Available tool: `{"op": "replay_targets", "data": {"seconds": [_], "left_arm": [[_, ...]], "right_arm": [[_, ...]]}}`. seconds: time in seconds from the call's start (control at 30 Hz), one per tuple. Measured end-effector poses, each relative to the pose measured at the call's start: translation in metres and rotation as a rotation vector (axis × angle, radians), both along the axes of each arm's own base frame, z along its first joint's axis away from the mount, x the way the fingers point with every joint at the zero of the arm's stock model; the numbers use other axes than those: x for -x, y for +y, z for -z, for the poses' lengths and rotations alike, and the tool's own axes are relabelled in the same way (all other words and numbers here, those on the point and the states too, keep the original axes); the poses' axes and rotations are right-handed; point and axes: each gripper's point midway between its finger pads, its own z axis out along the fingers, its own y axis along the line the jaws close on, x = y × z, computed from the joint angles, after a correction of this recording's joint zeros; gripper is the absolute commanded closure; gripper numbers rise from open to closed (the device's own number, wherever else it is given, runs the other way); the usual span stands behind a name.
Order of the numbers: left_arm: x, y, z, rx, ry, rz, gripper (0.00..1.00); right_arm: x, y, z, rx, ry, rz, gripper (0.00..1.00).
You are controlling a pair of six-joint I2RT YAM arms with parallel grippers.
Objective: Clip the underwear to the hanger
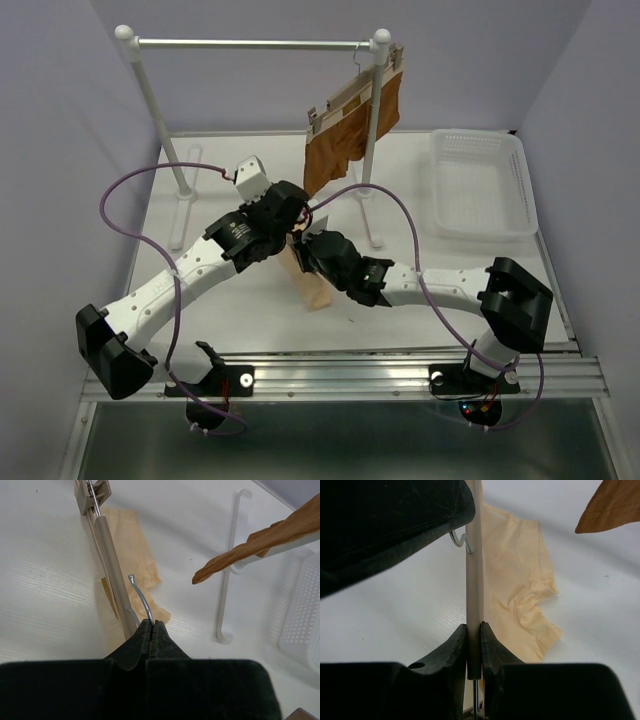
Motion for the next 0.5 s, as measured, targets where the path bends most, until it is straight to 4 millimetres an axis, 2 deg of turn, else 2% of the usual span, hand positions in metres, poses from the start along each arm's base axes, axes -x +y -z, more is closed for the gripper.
{"op": "replay_targets", "data": {"seconds": [0.1, 0.13, 0.17, 0.23, 0.27, 0.33, 0.37, 0.4, 0.47, 0.5], "left_arm": [[0.0, 0.002, -0.002, -0.002, -0.006, -0.002, 1.0], [0.0, 0.002, -0.003, -0.002, -0.008, -0.002, 0.88], [0.0, 0.002, -0.003, -0.004, -0.008, -0.001, 0.61], [0.002, 0.0, -0.003, 0.01, -0.003, 0.009, 0.48], [0.003, -0.003, -0.004, 0.02, -0.003, 0.019, 0.36], [0.006, -0.008, -0.007, 0.04, -0.005, 0.042, 0.25], [0.007, -0.01, -0.01, 0.054, -0.011, 0.051, 0.11], [0.008, -0.011, -0.014, 0.07, -0.02, 0.054, 0.1], [0.009, -0.011, -0.024, 0.101, -0.046, 0.062, 0.01], [0.009, -0.011, -0.03, 0.112, -0.061, 0.064, 0.01]], "right_arm": [[0.0, 0.002, -0.001, -0.003, -0.003, -0.006, 0.99], [0.0, 0.003, -0.002, -0.005, -0.004, -0.009, 0.99], [0.001, 0.003, -0.002, -0.007, -0.004, -0.011, 0.99], [0.002, 0.002, -0.004, -0.012, -0.009, -0.016, 0.99], [0.002, 0.0, -0.006, -0.019, -0.014, -0.016, 0.99], [0.003, -0.005, -0.009, -0.024, -0.018, -0.012, 0.99], [0.004, -0.01, -0.013, -0.032, -0.024, -0.002, 0.99], [0.005, -0.012, -0.017, -0.038, -0.027, 0.001, 0.99], [0.003, -0.018, -0.025, -0.054, -0.04, 0.012, 0.99], [0.003, -0.019, -0.028, -0.06, -0.046, 0.013, 0.99]]}}
